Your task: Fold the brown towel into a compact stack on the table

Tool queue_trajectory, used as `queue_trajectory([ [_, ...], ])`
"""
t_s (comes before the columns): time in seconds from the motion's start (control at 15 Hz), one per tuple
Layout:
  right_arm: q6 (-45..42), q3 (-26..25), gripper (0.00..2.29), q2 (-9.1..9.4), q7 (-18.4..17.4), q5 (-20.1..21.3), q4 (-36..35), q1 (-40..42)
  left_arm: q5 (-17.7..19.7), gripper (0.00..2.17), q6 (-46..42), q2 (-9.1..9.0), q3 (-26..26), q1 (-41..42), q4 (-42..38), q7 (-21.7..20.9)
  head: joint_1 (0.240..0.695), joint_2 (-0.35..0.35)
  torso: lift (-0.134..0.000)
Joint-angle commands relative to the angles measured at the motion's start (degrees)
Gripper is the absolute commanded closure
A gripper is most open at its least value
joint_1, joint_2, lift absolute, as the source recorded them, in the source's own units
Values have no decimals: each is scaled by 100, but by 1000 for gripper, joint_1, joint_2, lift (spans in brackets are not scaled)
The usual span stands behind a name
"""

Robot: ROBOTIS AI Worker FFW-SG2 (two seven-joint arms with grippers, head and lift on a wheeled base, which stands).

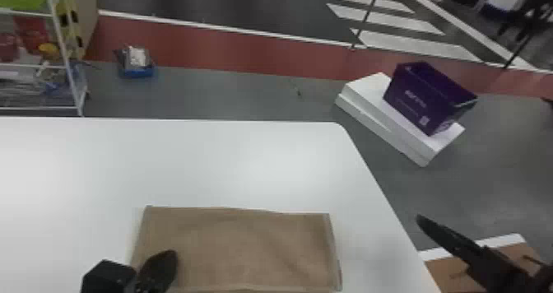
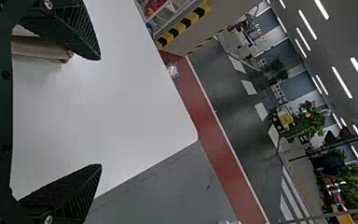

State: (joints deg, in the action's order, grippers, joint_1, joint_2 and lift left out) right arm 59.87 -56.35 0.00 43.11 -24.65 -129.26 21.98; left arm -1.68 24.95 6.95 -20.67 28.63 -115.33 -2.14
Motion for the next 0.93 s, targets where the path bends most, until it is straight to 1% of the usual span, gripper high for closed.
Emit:
queue_trajectory([
  [0.0,21,72,63,5,-22,4,-11,-10,45,1865,-73,8,335,249,-174,-67,695,-350,-124],
  [0.2,57,98,63,5,-40,21,-20,-54,62,1865,-56,8,608,521,-437,-234,695,-350,-124],
  [0.47,109,98,63,5,-40,12,-82,-63,45,1865,-3,16,784,671,-622,-287,695,-350,-124],
  [0.67,215,80,63,5,-40,4,-152,-71,18,1865,120,60,898,723,-692,-313,695,-350,-124],
  [0.73,285,89,63,5,-22,4,-152,-89,27,1865,120,60,942,750,-701,-348,695,-350,-124],
  [0.87,707,107,63,5,57,-32,-213,-89,62,1865,85,60,1030,899,-947,-410,695,-350,-124],
])
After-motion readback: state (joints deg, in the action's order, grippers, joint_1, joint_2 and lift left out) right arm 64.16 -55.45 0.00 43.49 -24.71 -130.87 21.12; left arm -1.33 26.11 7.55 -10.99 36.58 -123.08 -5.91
